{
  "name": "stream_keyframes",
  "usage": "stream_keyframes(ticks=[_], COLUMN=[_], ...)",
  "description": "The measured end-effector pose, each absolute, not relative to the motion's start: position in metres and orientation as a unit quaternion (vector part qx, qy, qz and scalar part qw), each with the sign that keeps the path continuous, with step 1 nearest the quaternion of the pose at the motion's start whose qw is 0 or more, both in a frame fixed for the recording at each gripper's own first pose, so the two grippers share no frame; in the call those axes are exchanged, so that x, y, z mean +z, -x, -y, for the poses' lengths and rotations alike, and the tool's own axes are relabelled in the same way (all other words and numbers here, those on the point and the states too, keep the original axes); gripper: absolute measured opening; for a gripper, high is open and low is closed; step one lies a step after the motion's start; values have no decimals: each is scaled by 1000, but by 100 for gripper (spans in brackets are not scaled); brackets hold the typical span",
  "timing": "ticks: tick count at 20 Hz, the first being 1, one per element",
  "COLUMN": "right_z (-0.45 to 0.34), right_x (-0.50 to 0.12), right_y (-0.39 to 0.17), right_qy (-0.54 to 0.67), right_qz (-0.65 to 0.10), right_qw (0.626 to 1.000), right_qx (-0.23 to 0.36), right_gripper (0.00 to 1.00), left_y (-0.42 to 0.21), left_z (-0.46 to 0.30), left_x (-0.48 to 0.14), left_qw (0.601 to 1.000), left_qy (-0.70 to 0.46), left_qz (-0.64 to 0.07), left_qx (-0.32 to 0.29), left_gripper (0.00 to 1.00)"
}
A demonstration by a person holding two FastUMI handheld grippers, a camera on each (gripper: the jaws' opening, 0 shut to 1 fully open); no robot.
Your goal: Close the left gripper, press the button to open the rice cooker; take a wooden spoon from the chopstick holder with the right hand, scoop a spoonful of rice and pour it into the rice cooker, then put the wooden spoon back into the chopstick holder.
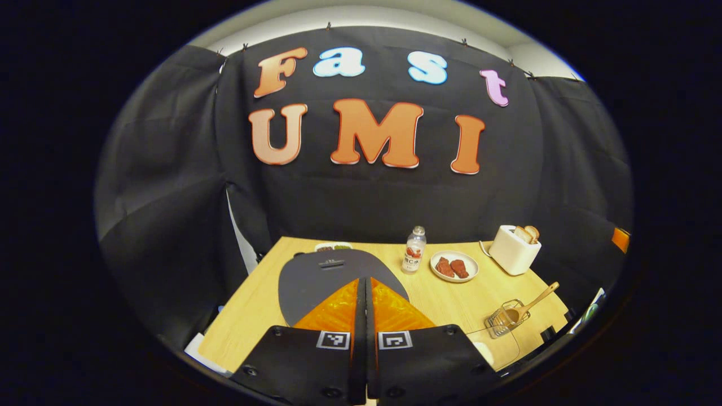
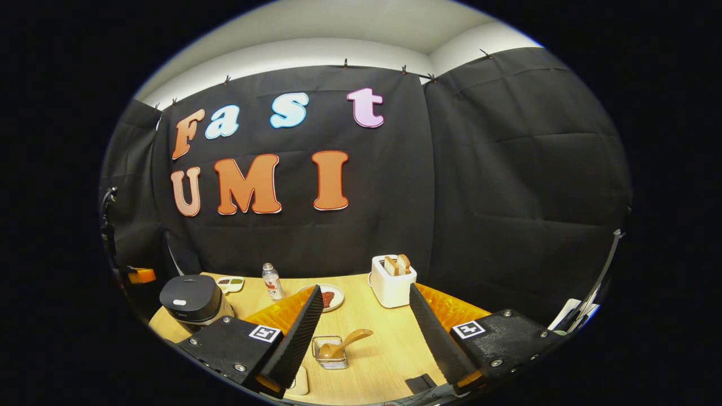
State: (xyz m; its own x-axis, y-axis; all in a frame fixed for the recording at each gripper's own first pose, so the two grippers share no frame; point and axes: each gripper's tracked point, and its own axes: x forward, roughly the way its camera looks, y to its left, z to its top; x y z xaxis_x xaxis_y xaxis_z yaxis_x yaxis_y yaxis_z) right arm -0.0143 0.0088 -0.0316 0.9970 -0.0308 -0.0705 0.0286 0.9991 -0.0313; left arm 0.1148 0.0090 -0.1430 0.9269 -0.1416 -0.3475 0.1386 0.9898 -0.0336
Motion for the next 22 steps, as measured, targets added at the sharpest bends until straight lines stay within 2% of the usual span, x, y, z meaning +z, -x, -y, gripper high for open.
stream_keyframes(ticks=[4, 5, 6, 9, 11, 12, 13, 15, 19, 20, 21, 22], right_z=[1, 6, 10, 18, 22, 21, 20, 19, 14, 13, 12, 10], right_x=[-33, -35, -35, -33, -36, -37, -39, -41, -46, -47, -48, -48], right_y=[15, 16, 17, 18, 18, 18, 19, 19, 22, 21, 23, 25], right_qy=[15, 13, 10, 2, -1, -2, -2, -2, 1, -1, -4, -8], right_qz=[-39, -42, -43, -42, -44, -46, -48, -49, -55, -55, -57, -57], right_qw=[999, 998, 998, 998, 997, 997, 997, 997, 997, 998, 998, 998], right_qx=[-30, -35, -41, -52, -56, -56, -55, -53, -45, -42, -39, -35], right_gripper=[95, 95, 95, 95, 95, 95, 95, 95, 95, 100, 95, 95], left_y=[-144, -147, -148, -151, -157, -156, -158, -154, -157, -157, -155, -157], left_z=[-9, -10, -9, -9, -9, -10, -9, -10, -12, -12, -12, -12], left_x=[-197, -209, -216, -237, -233, -238, -237, -245, -240, -242, -243, -243], left_qw=[972, 969, 967, 962, 965, 962, 962, 959, 965, 964, 963, 964], left_qy=[-22, -23, -21, -24, -23, -24, -28, -26, -24, -31, -34, -32], left_qz=[-225, -238, -246, -265, -255, -263, -263, -276, -256, -259, -261, -258], left_qx=[-68, -62, -62, -58, -62, -63, -67, -65, -57, -58, -57, -62], left_gripper=[5, 1, 5, 5, 5, 0, 5, 5, 5, 5, 5, 5])
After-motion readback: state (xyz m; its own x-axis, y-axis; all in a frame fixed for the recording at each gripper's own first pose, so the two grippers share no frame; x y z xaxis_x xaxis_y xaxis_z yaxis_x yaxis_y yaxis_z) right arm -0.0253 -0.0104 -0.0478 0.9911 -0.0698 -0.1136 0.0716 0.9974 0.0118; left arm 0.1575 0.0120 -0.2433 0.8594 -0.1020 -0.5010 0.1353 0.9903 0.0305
